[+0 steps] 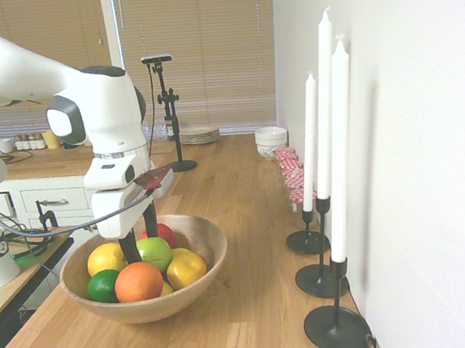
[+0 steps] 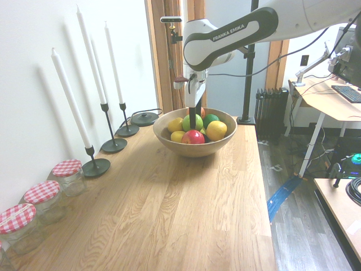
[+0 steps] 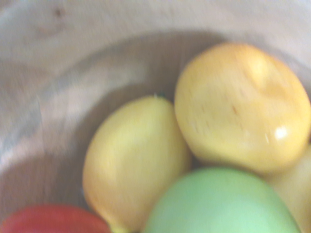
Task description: Take green apple out of the basket
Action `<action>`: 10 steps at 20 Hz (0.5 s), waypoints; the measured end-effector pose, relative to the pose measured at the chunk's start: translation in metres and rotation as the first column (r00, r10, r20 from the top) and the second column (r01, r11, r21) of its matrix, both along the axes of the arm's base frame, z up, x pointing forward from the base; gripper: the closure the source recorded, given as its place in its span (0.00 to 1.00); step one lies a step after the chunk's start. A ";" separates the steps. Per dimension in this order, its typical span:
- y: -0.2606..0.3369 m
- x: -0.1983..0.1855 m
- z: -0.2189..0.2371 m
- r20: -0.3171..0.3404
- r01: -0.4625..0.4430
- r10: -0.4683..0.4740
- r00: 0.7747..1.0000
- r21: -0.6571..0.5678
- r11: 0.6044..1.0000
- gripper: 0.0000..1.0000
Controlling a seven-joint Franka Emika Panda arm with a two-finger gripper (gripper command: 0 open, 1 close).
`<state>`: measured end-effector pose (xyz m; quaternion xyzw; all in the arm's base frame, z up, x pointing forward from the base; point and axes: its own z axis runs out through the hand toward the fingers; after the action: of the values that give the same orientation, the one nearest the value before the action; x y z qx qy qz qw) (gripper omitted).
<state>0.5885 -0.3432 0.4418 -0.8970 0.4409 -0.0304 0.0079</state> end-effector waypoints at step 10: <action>0.001 0.010 -0.004 -0.003 -0.004 0.004 1.000 0.006 1.000 1.00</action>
<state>0.5987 -0.3419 0.4382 -0.8979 0.4392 -0.0279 0.0100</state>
